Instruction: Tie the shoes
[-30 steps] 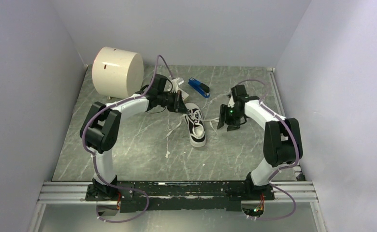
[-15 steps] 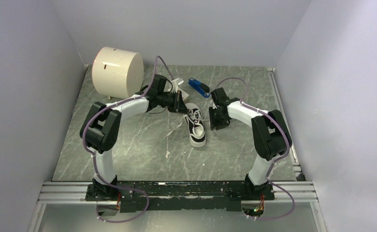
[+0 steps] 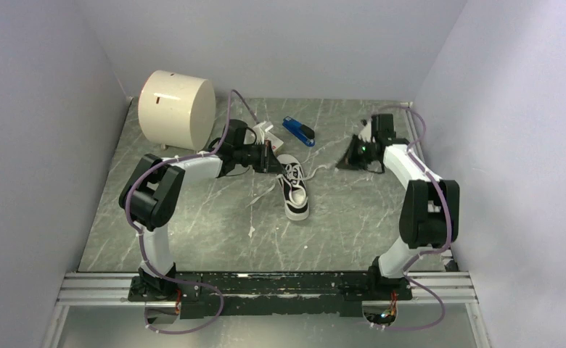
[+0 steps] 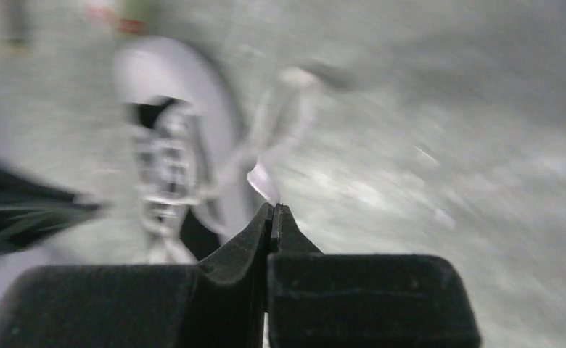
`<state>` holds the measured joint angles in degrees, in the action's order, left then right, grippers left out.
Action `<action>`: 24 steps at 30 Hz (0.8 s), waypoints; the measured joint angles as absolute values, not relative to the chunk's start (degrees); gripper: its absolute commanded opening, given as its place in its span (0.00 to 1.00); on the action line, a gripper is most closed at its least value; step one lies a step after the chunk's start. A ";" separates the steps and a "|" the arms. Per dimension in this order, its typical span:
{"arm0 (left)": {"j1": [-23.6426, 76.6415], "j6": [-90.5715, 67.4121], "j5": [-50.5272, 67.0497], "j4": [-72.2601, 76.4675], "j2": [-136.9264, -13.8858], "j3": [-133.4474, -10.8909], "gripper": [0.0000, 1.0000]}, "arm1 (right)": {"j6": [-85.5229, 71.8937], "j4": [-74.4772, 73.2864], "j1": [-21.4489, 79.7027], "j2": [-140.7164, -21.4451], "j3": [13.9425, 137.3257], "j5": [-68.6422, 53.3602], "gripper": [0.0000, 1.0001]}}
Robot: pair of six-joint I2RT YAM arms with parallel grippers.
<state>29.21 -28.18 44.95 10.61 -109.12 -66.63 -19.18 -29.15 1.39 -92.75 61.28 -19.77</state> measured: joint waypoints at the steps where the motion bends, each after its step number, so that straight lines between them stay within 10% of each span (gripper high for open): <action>1: 29.23 -28.53 45.17 12.23 -109.08 -65.39 0.05 | -19.90 -28.60 1.19 -93.82 63.48 -23.64 0.00; 12: 30.04 -30.04 45.30 24.58 -108.86 -59.77 0.05 | -42.41 -6.70 12.86 -113.16 82.11 -47.13 0.00; 24: 30.06 -31.46 45.71 39.05 -106.50 -48.58 0.05 | -36.36 -24.16 28.49 -125.32 96.42 -44.47 0.00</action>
<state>30.06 -31.46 45.71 39.05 -106.50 -48.58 -36.36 -24.16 28.49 -125.32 96.42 -44.47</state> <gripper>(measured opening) 0.054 0.008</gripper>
